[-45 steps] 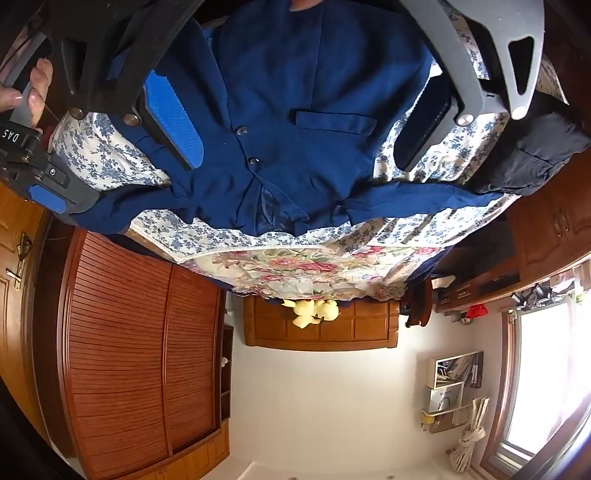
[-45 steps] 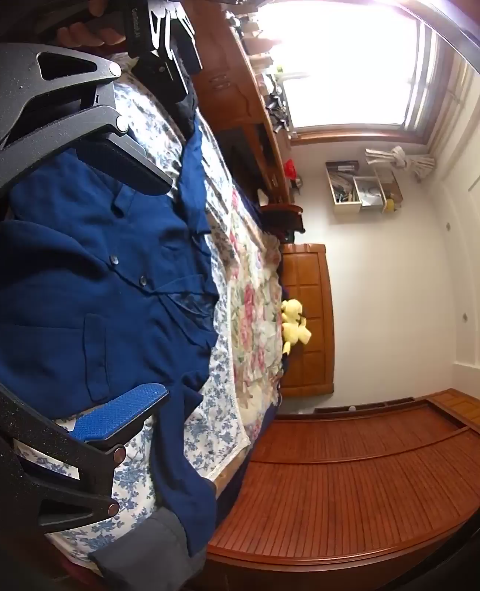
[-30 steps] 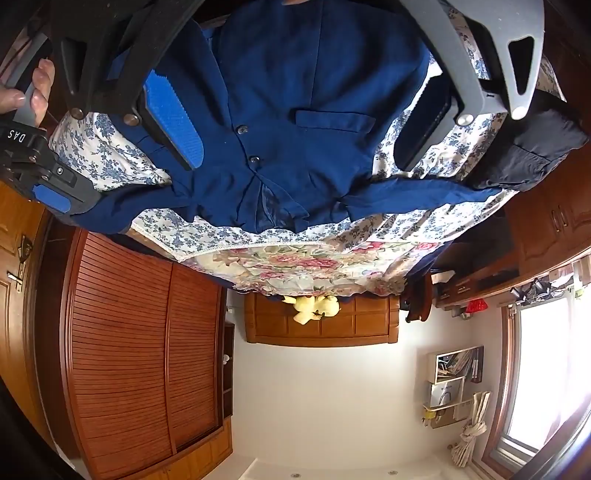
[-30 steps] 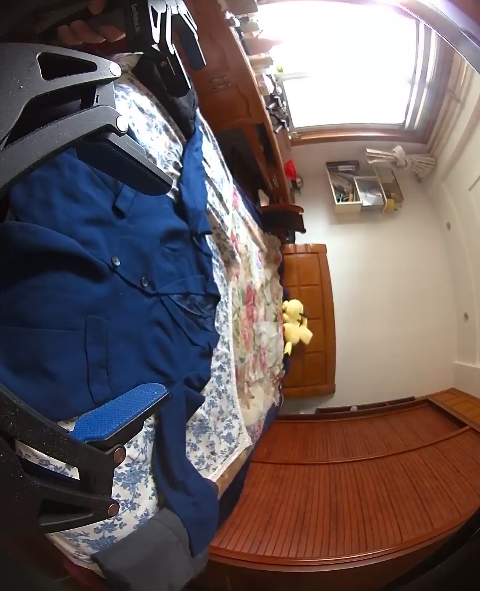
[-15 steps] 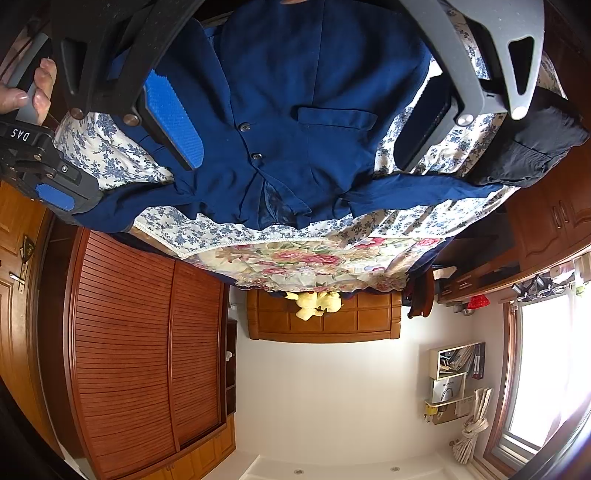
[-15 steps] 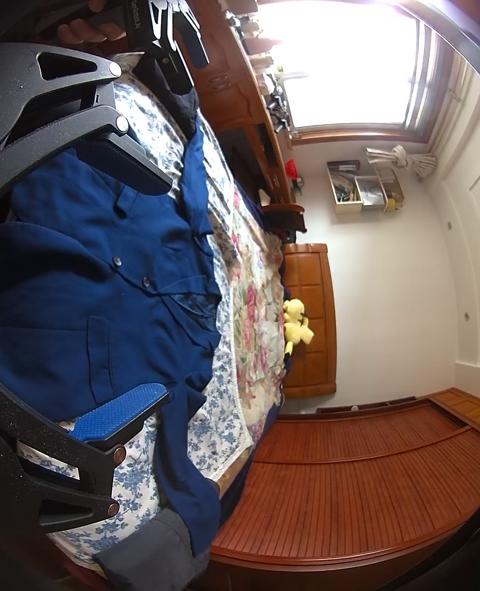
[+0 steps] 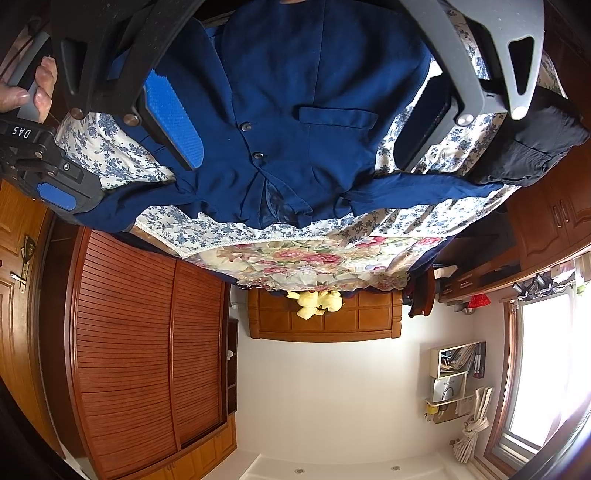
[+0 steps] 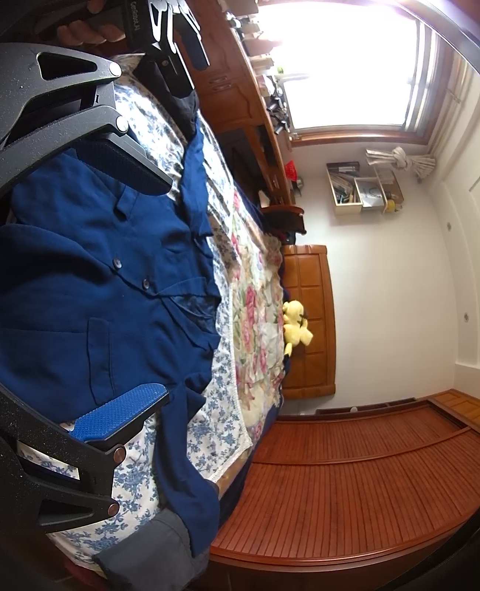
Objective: Fold large clothes
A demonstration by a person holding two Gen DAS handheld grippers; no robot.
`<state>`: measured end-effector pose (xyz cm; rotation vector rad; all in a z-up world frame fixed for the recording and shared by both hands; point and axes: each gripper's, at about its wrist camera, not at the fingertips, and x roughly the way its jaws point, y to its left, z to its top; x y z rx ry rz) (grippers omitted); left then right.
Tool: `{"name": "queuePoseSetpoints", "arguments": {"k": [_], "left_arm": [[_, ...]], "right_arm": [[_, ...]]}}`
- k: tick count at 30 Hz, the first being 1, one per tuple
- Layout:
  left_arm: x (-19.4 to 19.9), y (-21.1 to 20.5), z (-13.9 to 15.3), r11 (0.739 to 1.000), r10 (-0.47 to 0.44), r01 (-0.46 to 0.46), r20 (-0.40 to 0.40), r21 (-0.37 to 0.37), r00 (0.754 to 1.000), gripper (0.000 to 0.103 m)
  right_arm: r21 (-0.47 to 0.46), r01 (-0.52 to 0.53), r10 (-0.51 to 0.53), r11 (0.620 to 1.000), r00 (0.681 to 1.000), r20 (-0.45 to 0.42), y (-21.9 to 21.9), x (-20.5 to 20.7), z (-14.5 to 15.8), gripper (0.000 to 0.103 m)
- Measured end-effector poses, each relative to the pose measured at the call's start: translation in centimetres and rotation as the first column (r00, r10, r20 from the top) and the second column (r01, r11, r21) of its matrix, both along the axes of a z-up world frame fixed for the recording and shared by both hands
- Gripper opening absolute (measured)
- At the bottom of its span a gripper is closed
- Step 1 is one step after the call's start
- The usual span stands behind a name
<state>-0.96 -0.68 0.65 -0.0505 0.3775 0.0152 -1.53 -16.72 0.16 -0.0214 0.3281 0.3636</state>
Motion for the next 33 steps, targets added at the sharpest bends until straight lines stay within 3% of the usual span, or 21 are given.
{"name": "queuePoseSetpoints", "arguments": {"k": [33], "left_arm": [[-1.0, 0.0, 0.6, 1.0, -0.008, 0.007, 0.032, 0.005, 0.999, 0.103]], "right_arm": [[0.002, -0.002, 0.002, 1.0, 1.0, -0.001, 0.3, -0.2, 0.1, 0.103]]}}
